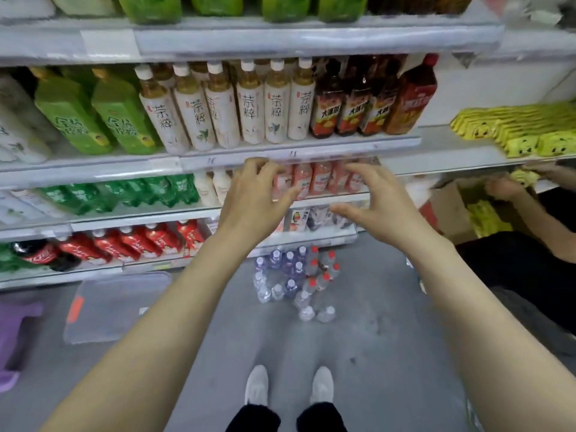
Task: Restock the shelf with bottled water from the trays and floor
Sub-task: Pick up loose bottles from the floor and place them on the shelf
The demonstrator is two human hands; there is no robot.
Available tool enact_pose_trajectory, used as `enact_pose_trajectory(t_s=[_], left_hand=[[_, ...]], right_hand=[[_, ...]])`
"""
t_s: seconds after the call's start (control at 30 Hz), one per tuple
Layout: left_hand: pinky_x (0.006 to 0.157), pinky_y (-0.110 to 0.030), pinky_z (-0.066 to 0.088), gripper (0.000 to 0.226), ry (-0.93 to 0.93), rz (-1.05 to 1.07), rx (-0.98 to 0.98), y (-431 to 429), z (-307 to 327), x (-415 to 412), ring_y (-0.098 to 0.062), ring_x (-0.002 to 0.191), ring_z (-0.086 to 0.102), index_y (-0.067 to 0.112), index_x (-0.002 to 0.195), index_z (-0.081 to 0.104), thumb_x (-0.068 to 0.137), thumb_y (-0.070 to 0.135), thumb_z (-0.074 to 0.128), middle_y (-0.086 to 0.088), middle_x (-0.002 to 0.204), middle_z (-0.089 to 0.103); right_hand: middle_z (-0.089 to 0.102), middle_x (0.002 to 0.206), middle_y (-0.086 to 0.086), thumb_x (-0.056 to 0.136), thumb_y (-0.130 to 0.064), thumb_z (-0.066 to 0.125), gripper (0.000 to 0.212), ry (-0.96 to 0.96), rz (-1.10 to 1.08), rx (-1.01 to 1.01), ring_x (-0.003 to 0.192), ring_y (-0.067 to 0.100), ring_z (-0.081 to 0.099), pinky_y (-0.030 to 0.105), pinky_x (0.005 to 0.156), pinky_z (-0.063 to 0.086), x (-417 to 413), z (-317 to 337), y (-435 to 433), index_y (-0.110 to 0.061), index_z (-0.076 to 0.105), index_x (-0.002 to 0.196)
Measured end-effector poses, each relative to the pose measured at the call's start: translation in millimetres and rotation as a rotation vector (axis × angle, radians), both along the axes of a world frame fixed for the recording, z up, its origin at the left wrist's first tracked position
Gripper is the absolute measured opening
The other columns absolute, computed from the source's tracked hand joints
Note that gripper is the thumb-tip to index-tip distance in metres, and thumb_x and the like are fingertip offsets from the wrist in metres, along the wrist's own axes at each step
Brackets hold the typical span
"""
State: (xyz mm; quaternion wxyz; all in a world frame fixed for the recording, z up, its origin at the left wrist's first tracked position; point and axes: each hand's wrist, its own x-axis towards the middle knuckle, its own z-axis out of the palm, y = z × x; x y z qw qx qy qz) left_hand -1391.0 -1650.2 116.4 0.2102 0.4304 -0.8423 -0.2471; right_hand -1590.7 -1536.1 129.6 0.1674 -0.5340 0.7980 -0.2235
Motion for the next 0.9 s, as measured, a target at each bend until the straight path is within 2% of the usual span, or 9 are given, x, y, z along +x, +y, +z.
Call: enact_pose_trajectory(t_s=[0.17,0.3,0.43,0.5,0.57,0.63,0.7,0.73,0.9], left_hand=[[0.105,-0.038,0.036,0.045,-0.075,0.05,0.089,10.1,-54.3,-32.8,-0.029,0.13,0.042,0.017,0.129,0.061,0.093,0.045,0.063,-0.009,0.138,0.047],[0.105,-0.036,0.036,0.041,-0.088,0.091,0.142,20.3,-103.8,-58.6,-0.029,0.127,0.044,0.017,0.125,0.063,0.093,0.042,0.064,-0.008,0.135,0.051],[0.103,-0.036,0.038,0.042,-0.109,0.135,0.223,34.4,-168.9,-76.1,-0.029,0.126,0.045,0.016,0.126,0.063,0.092,0.042,0.064,-0.007,0.135,0.051],[0.101,-0.039,0.042,0.042,-0.118,0.136,0.28,42.4,-210.9,-79.8,-0.03,0.122,0.049,0.015,0.122,0.066,0.092,0.045,0.061,-0.008,0.13,0.055],[0.1,-0.043,0.044,0.044,-0.162,0.134,0.343,50.3,-259.4,-80.6,-0.033,0.119,0.052,0.016,0.119,0.067,0.09,0.048,0.059,-0.009,0.126,0.058],[0.099,-0.044,0.045,0.041,-0.216,0.159,0.438,60.2,-310.1,-79.8,-0.036,0.118,0.052,0.014,0.119,0.067,0.09,0.042,0.068,-0.012,0.127,0.058],[0.1,-0.044,0.044,0.042,-0.265,0.164,0.532,70.9,-363.4,-77.7,-0.036,0.12,0.052,0.013,0.122,0.066,0.089,0.039,0.07,-0.012,0.129,0.056],[0.102,-0.044,0.044,0.044,-0.291,0.156,0.576,75.6,-390.1,-77.0,-0.035,0.122,0.051,0.013,0.124,0.064,0.09,0.04,0.07,-0.012,0.131,0.055],[0.104,-0.037,0.039,0.054,-0.344,0.134,0.765,93.5,-526.2,-79.4,-0.032,0.126,0.049,0.016,0.134,0.057,0.088,0.041,0.07,-0.012,0.138,0.05]], right_hand=[[0.042,0.152,0.01,0.081,-0.044,0.081,0.076,-0.068,0.043,0.108,0.141,0.025,0.04,0.032,0.113,0.033,-33.2,-53.8,-10.8,-0.025,0.048,0.147],[0.042,0.15,0.002,0.082,-0.045,0.08,0.074,-0.119,0.084,0.185,0.137,0.021,0.045,0.035,0.115,0.036,-62.5,-101.5,-12.0,-0.032,0.047,0.147],[0.037,0.152,0.001,0.086,-0.037,0.08,0.072,-0.185,0.1,0.31,0.139,0.018,0.04,0.009,0.095,0.024,-88.0,-167.9,-6.1,-0.029,0.046,0.149],[0.04,0.149,0.001,0.086,-0.033,0.08,0.07,-0.215,0.095,0.349,0.136,0.016,0.043,0.003,0.088,0.021,-96.8,-208.7,-0.3,-0.027,0.048,0.148],[0.048,0.138,-0.002,0.084,-0.031,0.082,0.067,-0.245,0.087,0.381,0.122,0.009,0.05,0.0,0.084,0.025,-100.6,-252.5,5.5,-0.026,0.053,0.144],[0.05,0.137,-0.001,0.083,-0.033,0.083,0.067,-0.253,0.055,0.442,0.122,0.011,0.051,0.005,0.093,0.031,-102.7,-303.7,13.0,-0.025,0.054,0.142],[0.044,0.147,0.006,0.083,-0.035,0.082,0.07,-0.252,0.022,0.509,0.133,0.022,0.049,0.024,0.106,0.036,-103.5,-359.6,22.6,-0.023,0.052,0.144],[0.043,0.148,0.008,0.083,-0.035,0.082,0.071,-0.259,0.008,0.538,0.134,0.024,0.048,0.029,0.108,0.036,-103.6,-389.0,28.3,-0.022,0.051,0.145],[0.044,0.147,0.01,0.084,-0.035,0.081,0.073,-0.348,-0.128,0.661,0.129,0.025,0.053,0.022,0.102,0.035,-97.8,-534.4,61.9,-0.016,0.048,0.147]])
